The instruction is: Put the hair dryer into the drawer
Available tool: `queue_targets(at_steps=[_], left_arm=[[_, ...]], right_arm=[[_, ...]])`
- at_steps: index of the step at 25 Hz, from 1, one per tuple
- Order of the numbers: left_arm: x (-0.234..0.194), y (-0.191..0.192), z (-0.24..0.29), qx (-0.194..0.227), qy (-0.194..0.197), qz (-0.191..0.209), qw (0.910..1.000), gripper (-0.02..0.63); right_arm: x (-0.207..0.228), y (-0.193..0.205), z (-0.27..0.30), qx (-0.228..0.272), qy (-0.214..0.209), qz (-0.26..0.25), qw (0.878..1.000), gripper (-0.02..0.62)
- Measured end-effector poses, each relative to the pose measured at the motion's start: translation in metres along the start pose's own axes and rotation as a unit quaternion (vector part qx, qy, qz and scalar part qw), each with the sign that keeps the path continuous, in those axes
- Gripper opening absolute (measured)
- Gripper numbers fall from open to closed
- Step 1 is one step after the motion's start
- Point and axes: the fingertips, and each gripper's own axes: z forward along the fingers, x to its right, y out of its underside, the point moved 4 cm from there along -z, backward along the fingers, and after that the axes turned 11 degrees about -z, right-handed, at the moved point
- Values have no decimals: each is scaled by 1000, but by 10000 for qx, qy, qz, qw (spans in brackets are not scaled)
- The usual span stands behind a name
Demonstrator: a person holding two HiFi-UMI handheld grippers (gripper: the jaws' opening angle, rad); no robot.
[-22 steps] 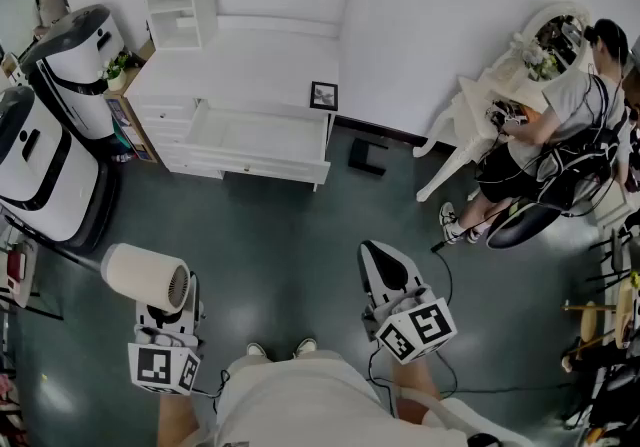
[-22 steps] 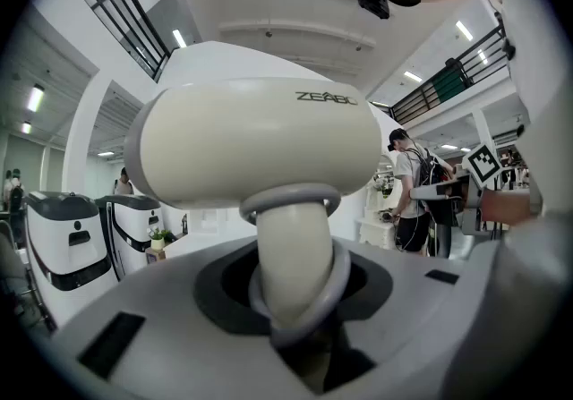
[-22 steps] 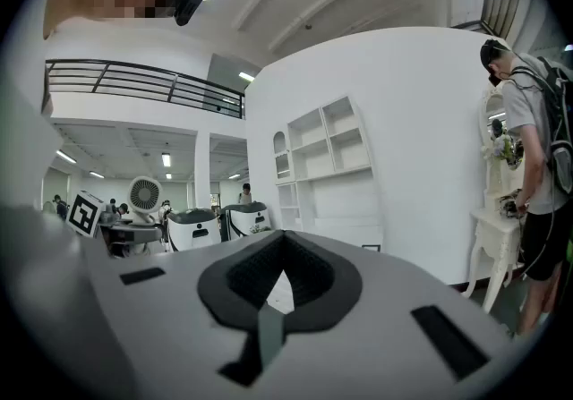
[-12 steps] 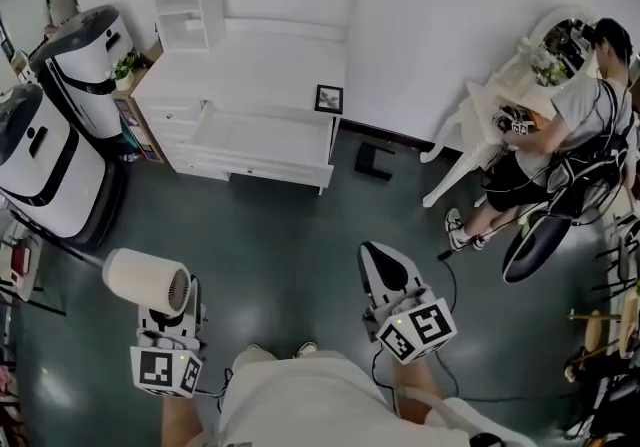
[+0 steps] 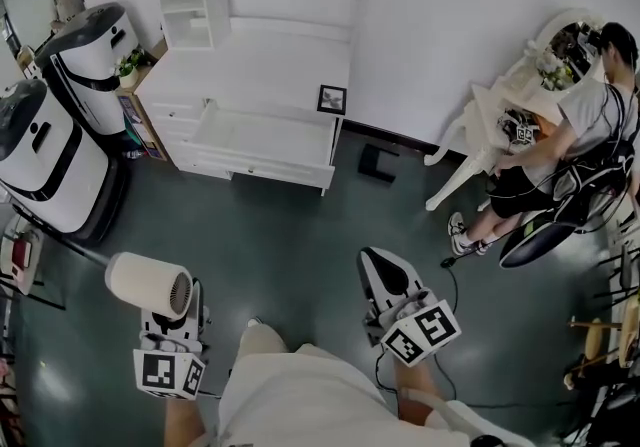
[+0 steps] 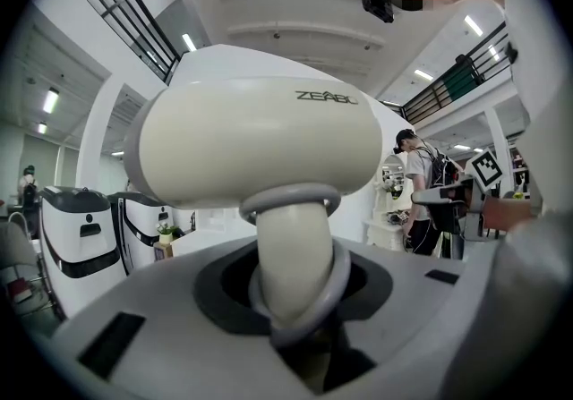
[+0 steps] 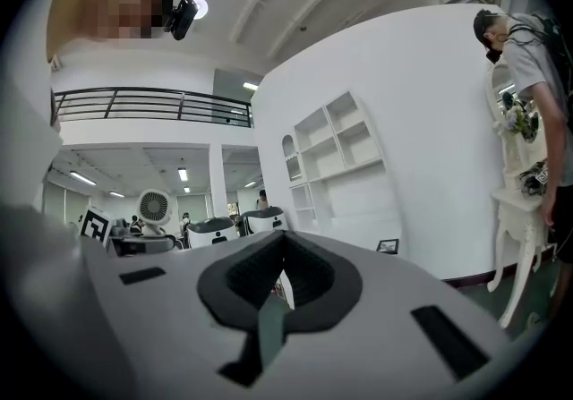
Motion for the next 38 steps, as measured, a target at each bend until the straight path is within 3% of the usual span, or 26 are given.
queue_targets(at_steps=[5, 12, 22, 28, 34, 38], left_arm=[[-15, 9, 22, -185, -44, -157, 9997, 143], [-44, 19, 105, -444, 367, -253, 9980, 143], [-131, -11, 262, -263, 845, -387, 9953, 143], [-180, -24, 335, -160, 1189, -412, 9919, 143], [-177, -27, 388, -179, 1424, -508, 9883, 143], [-164, -24, 411, -269, 1480, -452, 9876, 143]], right_arm=[[3, 13, 23, -135, -20, 11, 9999, 8], [34, 32, 77, -459, 312, 188, 9983, 9], [76, 5, 256, -584, 290, -87, 9978, 9], [91, 2, 322, -672, 607, -54, 9959, 9], [124, 11, 328, -905, 949, 100, 9913, 9], [150, 12, 338, -811, 946, 144, 9921, 8]])
